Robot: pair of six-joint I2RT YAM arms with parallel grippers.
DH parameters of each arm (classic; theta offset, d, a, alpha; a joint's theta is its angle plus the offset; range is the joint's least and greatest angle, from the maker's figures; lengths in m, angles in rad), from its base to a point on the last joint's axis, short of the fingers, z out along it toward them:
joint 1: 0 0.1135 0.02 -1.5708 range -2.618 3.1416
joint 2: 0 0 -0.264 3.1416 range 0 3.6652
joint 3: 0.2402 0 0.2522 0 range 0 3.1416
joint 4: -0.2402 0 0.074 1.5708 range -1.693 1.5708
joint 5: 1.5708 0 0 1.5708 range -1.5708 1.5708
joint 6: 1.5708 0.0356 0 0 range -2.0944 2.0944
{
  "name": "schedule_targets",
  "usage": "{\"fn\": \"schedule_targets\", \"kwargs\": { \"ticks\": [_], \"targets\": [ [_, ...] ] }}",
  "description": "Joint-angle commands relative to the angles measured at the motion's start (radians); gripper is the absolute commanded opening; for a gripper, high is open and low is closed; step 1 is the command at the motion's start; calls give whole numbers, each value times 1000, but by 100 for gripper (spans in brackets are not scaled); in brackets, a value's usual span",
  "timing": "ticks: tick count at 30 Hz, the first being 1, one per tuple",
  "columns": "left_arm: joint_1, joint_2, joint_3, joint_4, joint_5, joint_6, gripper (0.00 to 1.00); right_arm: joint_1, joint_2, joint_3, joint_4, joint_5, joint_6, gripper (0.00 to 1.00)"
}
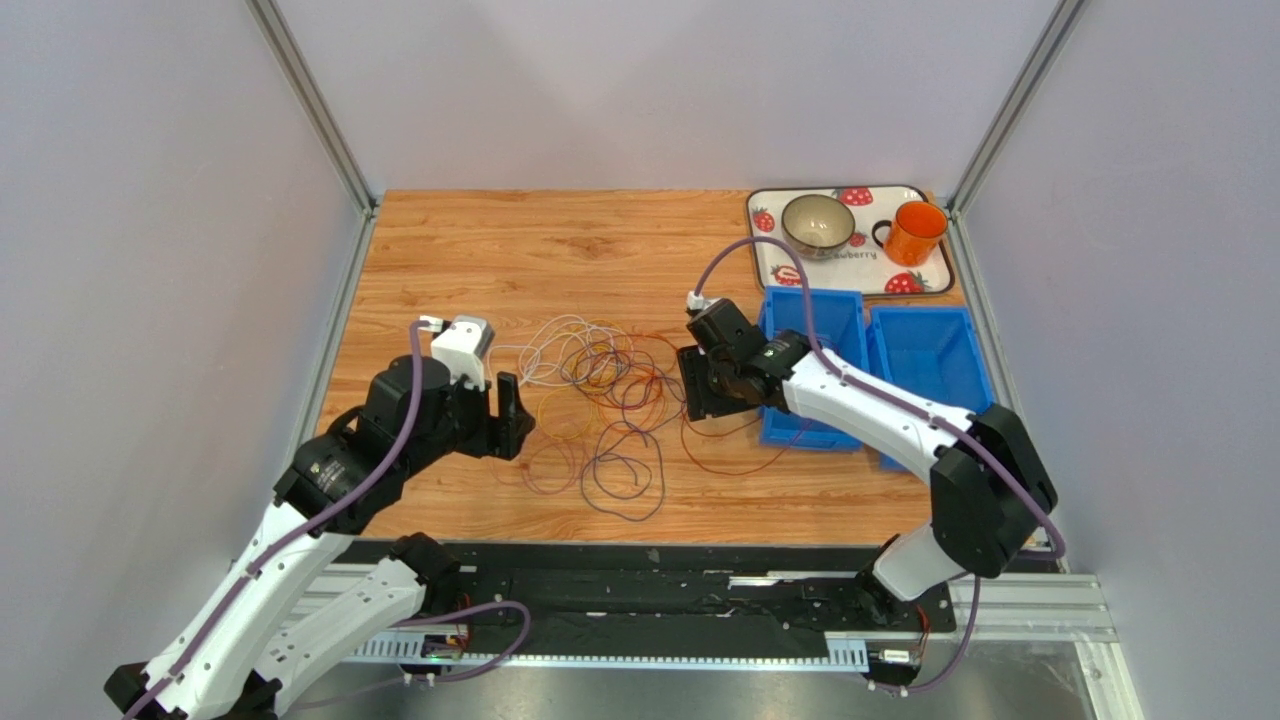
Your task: Untangle the cables
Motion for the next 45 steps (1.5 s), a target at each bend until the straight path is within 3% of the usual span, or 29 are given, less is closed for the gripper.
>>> {"fn": "schedule_targets", "kwargs": {
  "ticks": [1, 14, 34, 45],
  "targets": [
    [-6, -12, -6, 35, 0, 17, 76, 7, 57, -4, 103, 11, -45, 52],
    [-5, 10, -6, 34, -1, 17, 76, 28, 219, 37, 169, 9, -53, 48],
    [-6, 8, -4, 32, 0, 17, 76, 39, 316, 77, 195, 40, -25, 42],
    [-6, 9, -6, 32, 0, 16, 77, 48, 302, 94, 129, 73, -14, 10]
  ]
}}
